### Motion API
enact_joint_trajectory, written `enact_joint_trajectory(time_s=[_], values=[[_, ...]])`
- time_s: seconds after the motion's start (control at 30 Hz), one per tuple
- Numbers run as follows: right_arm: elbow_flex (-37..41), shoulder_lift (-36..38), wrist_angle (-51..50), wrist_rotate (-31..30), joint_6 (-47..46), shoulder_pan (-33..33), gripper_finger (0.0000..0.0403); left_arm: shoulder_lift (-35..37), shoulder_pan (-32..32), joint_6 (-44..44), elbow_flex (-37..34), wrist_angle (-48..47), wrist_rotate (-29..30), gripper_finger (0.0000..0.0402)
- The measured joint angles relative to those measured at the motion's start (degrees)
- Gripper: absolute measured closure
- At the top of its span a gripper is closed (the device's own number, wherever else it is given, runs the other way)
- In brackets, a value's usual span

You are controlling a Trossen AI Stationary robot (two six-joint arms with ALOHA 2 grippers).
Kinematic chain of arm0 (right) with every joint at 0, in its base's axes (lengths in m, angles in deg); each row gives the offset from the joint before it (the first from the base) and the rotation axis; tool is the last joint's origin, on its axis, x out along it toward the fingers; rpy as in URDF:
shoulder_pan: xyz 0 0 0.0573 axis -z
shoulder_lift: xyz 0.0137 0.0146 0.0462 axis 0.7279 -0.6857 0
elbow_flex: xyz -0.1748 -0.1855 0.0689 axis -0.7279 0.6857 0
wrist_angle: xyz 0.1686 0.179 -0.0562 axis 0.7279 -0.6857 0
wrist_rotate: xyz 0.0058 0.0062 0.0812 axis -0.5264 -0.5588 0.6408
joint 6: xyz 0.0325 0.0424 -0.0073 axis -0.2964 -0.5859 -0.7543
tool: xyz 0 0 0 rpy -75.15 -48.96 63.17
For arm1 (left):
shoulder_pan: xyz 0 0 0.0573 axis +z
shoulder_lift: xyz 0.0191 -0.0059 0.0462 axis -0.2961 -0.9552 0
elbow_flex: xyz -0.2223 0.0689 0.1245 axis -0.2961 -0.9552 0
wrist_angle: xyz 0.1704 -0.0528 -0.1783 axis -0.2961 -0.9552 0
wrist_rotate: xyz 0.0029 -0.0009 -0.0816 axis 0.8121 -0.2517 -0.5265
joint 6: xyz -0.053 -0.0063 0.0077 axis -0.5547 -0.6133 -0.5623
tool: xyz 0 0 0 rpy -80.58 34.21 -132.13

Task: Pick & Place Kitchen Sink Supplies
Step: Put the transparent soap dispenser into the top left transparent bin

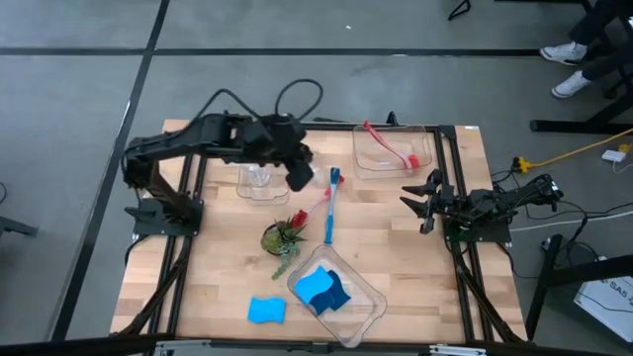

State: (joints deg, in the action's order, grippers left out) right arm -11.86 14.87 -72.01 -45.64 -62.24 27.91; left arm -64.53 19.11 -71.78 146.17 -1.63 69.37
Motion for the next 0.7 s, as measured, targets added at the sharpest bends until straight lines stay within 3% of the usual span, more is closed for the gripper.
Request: enact_joint_trajectory(time_s=[0.37, 0.7], values=[[0.0, 0.01, 0.0, -0.01, 0.0, 0.01, 0.0254, 6.48, 0.97, -0.68, 0.0, -8.89, 3.93, 0.0322], [0.0, 0.0, 0.0, 0.0, -0.03, 0.02, 0.0254, 6.18, 4.93, -0.61, -0.79, -16.62, 3.04, 0.0322]])
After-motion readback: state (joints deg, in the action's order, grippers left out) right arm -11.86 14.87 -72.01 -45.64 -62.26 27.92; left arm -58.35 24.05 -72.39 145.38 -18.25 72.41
